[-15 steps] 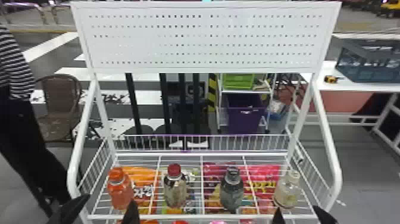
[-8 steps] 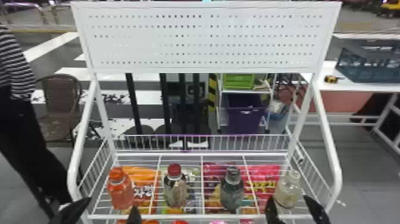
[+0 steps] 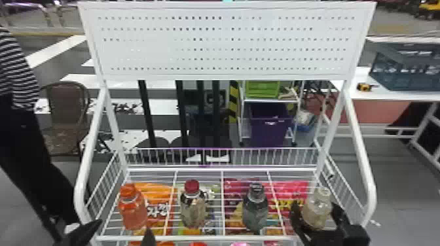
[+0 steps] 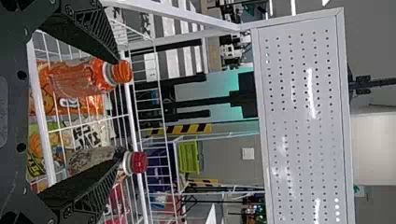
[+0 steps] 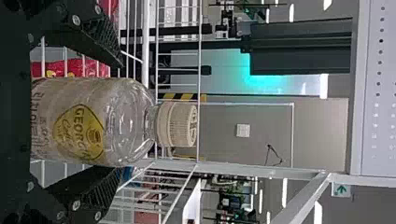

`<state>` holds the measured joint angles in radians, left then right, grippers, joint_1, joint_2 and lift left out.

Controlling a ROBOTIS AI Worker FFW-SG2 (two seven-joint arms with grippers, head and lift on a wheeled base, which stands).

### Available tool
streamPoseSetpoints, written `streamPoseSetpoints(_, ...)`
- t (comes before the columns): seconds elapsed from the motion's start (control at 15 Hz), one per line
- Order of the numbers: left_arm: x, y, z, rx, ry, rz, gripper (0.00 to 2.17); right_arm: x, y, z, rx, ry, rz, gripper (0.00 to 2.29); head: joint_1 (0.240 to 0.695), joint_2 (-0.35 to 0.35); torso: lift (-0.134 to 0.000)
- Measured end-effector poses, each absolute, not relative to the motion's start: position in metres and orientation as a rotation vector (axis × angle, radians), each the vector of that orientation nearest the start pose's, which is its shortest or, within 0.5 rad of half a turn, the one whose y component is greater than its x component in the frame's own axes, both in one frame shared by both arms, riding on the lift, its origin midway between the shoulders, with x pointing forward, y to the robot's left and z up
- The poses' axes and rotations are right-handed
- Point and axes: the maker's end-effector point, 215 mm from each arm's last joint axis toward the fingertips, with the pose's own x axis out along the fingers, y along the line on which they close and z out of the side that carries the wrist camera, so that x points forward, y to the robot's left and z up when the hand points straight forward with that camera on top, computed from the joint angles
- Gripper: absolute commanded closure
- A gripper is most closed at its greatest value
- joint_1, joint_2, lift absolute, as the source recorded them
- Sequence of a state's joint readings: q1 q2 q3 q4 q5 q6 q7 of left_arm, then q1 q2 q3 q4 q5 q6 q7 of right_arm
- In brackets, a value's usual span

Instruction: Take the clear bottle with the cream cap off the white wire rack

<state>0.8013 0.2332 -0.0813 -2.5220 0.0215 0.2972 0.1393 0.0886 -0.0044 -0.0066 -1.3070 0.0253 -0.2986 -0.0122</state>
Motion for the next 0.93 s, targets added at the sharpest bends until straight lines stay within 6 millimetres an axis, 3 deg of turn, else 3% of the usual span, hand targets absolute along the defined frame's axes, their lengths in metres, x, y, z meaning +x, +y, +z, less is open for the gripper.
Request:
streamPoseSetpoints(0.07, 0.365, 0.203, -0.29, 0.11, 0.152, -0.081, 0.13, 0.54, -0.232, -0.445, -0.029, 0.057, -0.01, 1.4, 0.499, 0.0, 0.0)
streamPoseSetpoints(0.13, 0.365, 0.203, -0.29, 0.11, 0.153, -0.081, 0.13, 0.538, -0.232, -0.446, -0.03, 0.059, -0.01, 1.57, 0.499, 0.0, 0.0)
streamPoseSetpoints(0.33, 0.364, 0.2, -0.292, 0.106, 0.156, -0.086, 0.13, 0.527, -0.237, -0.437, -0.028, 0.046, -0.026, 1.57, 0.499, 0.0, 0.0)
streamPoseSetpoints(0.53, 0.362, 0.196, -0.29, 0.102, 0.154, -0.095, 0.13, 0.51, -0.246, -0.415, -0.034, 0.038, -0.035, 1.57, 0.499, 0.0, 0.0)
streamPoseSetpoints(0.73, 0.362, 0.195, -0.288, 0.102, 0.149, -0.098, 0.13, 0.484, -0.251, -0.382, -0.048, 0.049, -0.036, 1.57, 0.499, 0.0, 0.0)
streamPoseSetpoints(0.93, 0.361, 0.194, -0.285, 0.099, 0.136, -0.101, 0.13, 0.452, -0.241, -0.331, -0.089, 0.011, 0.009, 1.56, 0.499, 0.0, 0.0)
